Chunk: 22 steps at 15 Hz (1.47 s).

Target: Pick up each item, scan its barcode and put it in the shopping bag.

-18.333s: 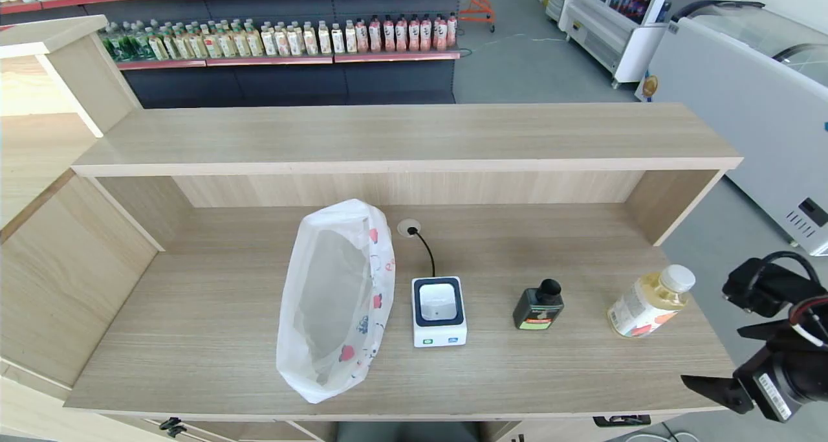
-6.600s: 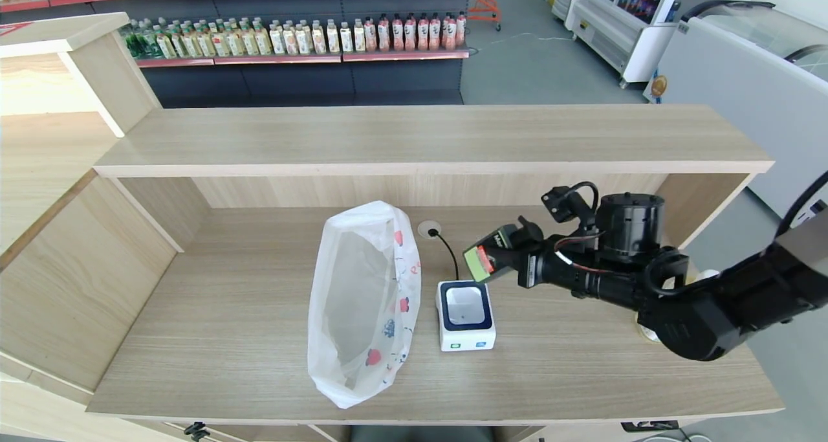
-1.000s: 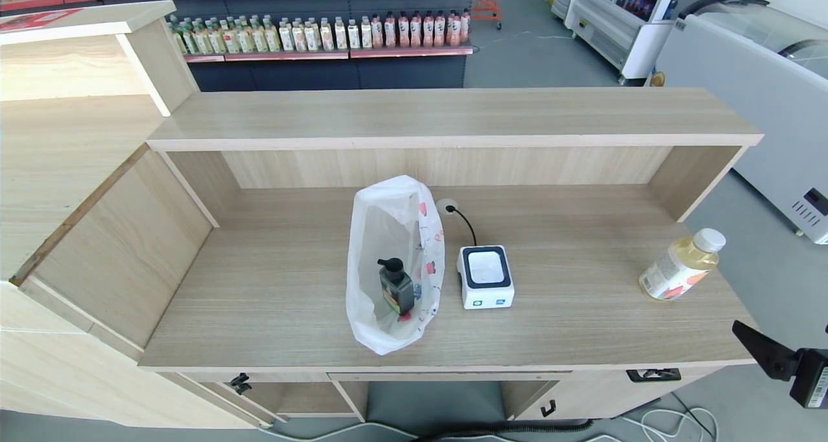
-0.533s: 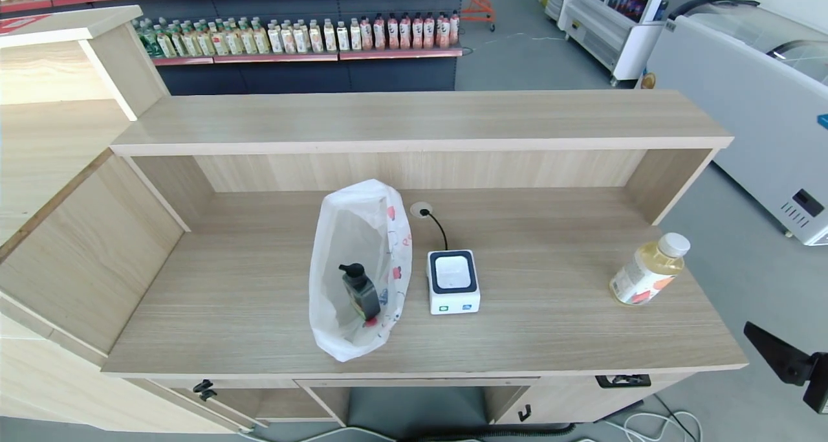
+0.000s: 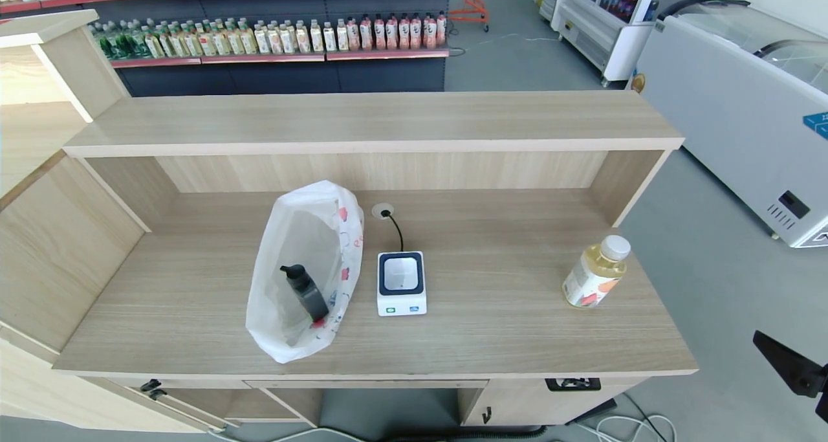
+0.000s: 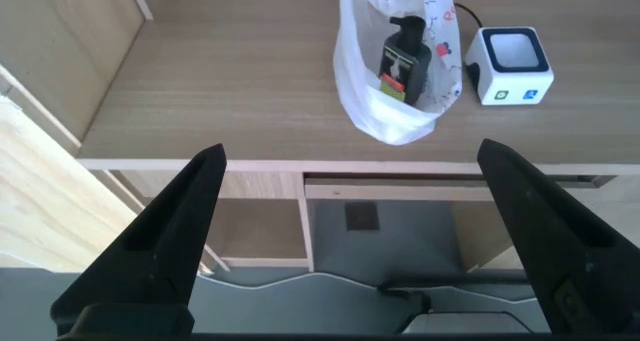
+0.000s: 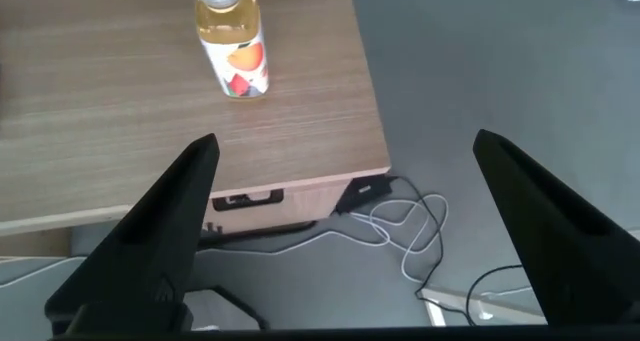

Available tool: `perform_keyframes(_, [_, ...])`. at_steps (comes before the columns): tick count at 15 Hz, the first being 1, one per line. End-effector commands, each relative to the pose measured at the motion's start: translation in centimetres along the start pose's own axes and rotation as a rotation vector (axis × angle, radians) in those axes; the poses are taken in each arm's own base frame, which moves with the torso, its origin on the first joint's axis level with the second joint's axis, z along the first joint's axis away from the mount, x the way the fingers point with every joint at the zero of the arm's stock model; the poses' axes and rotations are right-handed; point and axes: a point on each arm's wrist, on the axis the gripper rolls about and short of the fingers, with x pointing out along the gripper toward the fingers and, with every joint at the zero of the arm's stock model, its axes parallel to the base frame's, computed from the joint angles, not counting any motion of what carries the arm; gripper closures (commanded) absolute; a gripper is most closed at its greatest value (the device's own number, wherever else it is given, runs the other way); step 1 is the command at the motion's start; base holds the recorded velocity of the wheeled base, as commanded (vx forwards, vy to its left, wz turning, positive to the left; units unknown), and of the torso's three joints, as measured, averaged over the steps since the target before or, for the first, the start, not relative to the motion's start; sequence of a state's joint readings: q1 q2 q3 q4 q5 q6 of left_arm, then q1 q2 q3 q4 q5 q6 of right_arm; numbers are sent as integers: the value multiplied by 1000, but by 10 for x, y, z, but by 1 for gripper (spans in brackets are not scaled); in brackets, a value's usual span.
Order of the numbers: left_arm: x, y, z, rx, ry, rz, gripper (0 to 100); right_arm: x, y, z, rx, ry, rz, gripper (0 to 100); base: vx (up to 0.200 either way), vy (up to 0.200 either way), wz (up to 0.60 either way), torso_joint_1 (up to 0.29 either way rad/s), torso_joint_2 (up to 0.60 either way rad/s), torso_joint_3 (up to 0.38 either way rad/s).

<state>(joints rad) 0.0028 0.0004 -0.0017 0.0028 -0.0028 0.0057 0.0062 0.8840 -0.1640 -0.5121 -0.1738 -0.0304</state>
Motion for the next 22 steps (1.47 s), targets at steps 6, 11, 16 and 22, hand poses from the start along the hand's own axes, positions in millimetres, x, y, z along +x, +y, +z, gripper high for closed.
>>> perform_keyframes(6, [0, 0, 0, -4, 0, 2, 0, -1, 0, 4, 3, -19, 0, 0, 0, -133, 0, 1, 2, 3])
perform_keyframes(11, [0, 0, 0, -4, 0, 2, 0, -1, 0, 1, -1, 2, 1, 0, 160, 0, 0, 1, 2, 1])
perform_keyframes(16, [0, 0, 0, -4, 0, 2, 0, 25, 5, 16, 55, 57, 17, 0, 0, 0, 0, 0, 0, 0])
perform_keyframes(22, [0, 0, 0, -4, 0, 2, 0, 62, 24, 2, 138, 240, 80, 0, 0, 0, 0, 0, 0, 0])
